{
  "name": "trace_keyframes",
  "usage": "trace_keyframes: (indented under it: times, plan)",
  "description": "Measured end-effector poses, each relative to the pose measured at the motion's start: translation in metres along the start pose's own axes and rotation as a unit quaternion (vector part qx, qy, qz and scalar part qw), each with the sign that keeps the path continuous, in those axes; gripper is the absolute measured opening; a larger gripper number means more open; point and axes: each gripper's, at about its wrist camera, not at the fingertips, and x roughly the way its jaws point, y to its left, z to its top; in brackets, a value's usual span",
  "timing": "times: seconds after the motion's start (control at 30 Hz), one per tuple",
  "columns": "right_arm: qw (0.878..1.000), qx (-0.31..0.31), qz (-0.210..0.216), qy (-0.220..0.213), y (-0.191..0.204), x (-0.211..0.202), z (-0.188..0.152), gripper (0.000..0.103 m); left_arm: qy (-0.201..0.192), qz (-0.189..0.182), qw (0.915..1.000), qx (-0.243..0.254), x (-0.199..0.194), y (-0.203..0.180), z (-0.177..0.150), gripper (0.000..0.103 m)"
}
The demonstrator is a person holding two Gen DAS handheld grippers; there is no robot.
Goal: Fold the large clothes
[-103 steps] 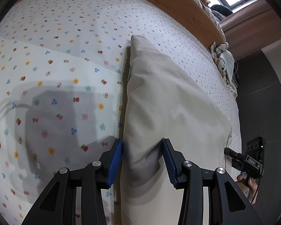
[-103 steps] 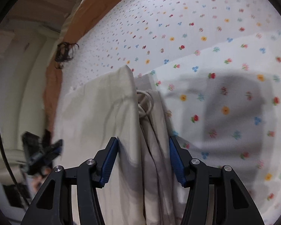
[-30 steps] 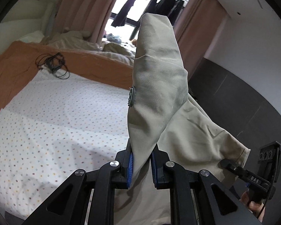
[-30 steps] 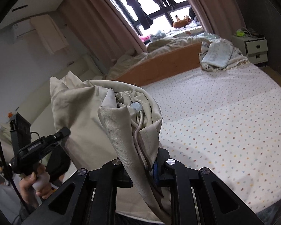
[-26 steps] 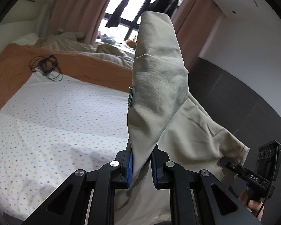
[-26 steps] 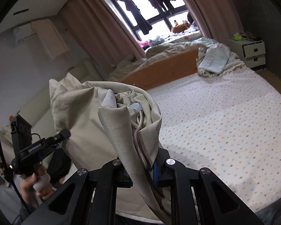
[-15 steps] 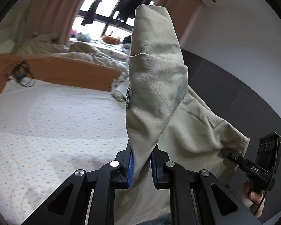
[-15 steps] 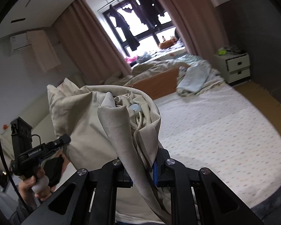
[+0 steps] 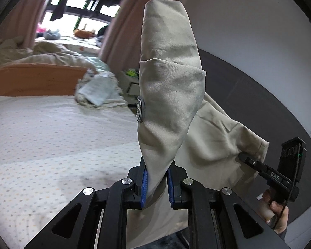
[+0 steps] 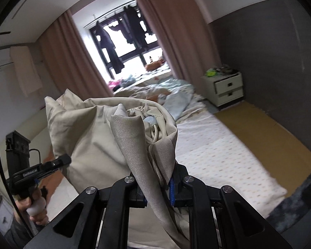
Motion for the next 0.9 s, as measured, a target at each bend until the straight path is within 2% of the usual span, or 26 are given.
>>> trace_keyframes:
  times: [0.3,0.47,0.6,0.9]
  plan:
    - [0.997,0.020,-0.069,-0.004,-0.061,-0.020,0.017,0.015,0.062,-0.071,0.9955,0.008,0.060,-0.037,-0.007,0.016]
    - [0.995,0.025,-0.100,0.006,-0.088,-0.008,0.029,0.015,0.104,-0.092,0.9903,-0.011,0.104,-0.037,-0.004,0.016]
    - [0.992,0.026,-0.119,0.031,-0.111,0.028,0.039,0.015,0.136,-0.083,0.9868,-0.025,0.152,-0.017,-0.002,0.016]
    - [0.987,0.036,-0.131,0.088,-0.164,0.147,0.046,0.015,0.159,-0.042,0.9855,-0.041,0.235,0.043,0.020,0.016]
